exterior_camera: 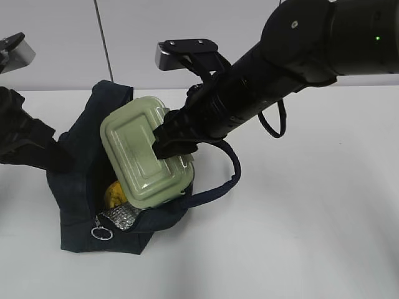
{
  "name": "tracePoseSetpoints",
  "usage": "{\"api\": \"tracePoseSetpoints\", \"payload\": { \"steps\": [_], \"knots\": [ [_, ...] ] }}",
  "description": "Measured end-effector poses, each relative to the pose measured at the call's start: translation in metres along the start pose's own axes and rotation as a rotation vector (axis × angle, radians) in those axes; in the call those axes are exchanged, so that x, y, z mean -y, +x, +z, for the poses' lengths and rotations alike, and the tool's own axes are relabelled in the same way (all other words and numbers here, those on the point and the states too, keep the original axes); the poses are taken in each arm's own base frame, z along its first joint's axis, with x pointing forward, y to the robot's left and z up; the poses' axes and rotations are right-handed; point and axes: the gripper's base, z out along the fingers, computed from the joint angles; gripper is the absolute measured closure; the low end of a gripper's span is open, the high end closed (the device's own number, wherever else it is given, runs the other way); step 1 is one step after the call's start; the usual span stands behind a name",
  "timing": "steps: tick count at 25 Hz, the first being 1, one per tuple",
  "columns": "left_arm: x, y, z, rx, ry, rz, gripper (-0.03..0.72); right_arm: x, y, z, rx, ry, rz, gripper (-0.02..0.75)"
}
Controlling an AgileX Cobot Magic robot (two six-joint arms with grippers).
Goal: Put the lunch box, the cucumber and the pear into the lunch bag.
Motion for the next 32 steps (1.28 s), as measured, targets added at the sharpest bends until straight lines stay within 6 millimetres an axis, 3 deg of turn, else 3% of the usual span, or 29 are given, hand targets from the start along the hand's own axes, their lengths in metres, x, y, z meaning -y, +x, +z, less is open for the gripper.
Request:
{"api": "tracePoseSetpoints", "payload": {
  "steps": [5, 10, 18, 22, 29, 32],
  "knots": [
    [0.0, 0.0, 0.0, 0.0, 0.0, 0.001, 0.687, 0.004, -0.003, 0.002, -0.057, 0.063, 0.024, 0.402],
    [0.001, 0.0, 0.0, -0.001, 0.004, -0.001, 0.687, -0.001, -0.019, 0.01, -0.1, 0.074, -0.005, 0.403],
    [0.001, 0.0, 0.0, -0.004, 0.006, -0.001, 0.687, -0.022, -0.053, 0.039, -0.151, 0.07, -0.064, 0.405],
    [0.0, 0.001, 0.0, -0.009, -0.003, 0.006, 0.687, -0.042, -0.066, 0.05, -0.161, 0.066, -0.121, 0.405],
    [0.0, 0.001, 0.0, -0.016, -0.006, 0.012, 0.687, -0.068, -0.073, 0.061, -0.193, 0.073, -0.186, 0.396],
    [0.0, 0.002, 0.0, -0.017, -0.006, 0.012, 0.687, -0.069, -0.074, 0.062, -0.193, 0.062, -0.173, 0.337]
  ]
}}
